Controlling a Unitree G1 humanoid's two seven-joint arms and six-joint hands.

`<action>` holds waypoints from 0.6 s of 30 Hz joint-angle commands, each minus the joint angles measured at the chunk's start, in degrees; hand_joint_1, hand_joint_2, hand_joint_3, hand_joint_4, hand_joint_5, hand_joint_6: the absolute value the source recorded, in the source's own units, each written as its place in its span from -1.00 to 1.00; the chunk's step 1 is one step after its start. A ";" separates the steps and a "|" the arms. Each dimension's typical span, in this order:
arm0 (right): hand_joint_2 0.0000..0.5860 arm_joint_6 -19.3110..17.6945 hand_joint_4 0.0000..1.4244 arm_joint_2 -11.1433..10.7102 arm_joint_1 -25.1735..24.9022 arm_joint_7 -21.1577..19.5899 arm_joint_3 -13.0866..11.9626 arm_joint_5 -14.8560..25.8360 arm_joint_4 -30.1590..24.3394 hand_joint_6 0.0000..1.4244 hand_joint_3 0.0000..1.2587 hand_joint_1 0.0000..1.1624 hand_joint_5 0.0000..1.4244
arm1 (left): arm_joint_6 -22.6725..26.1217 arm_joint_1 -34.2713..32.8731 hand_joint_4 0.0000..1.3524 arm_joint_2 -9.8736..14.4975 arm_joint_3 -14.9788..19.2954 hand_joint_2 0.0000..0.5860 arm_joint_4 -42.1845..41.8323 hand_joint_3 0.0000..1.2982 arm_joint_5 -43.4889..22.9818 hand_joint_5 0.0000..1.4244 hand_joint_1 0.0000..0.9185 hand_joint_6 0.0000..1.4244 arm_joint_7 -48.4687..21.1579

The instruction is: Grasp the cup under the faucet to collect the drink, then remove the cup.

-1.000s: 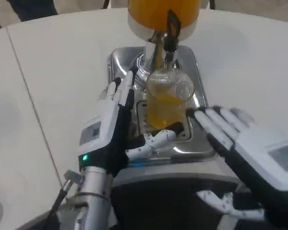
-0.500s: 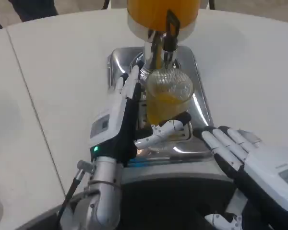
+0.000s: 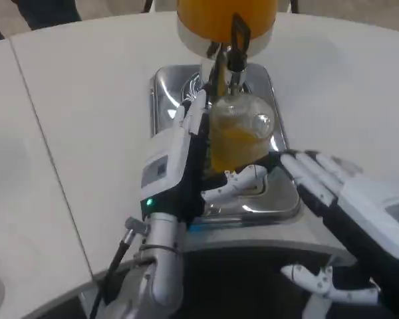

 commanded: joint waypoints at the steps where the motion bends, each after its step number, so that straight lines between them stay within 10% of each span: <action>1: 0.36 1.69 -1.00 1.02 -2.20 1.45 1.56 -0.21 1.80 -0.95 -1.00 -0.29 -1.00 | -0.74 -2.25 -1.00 -1.12 -0.15 -0.88 3.74 -1.00 -0.35 -0.93 -0.38 -0.87 2.15; 18: 0.36 4.94 -1.00 1.63 -2.56 2.97 1.69 -1.89 2.05 -0.91 -1.00 -0.29 -1.00 | -1.03 -2.26 -1.00 -4.70 -2.35 -0.86 7.09 -1.00 -0.92 -0.54 -0.19 -0.32 5.31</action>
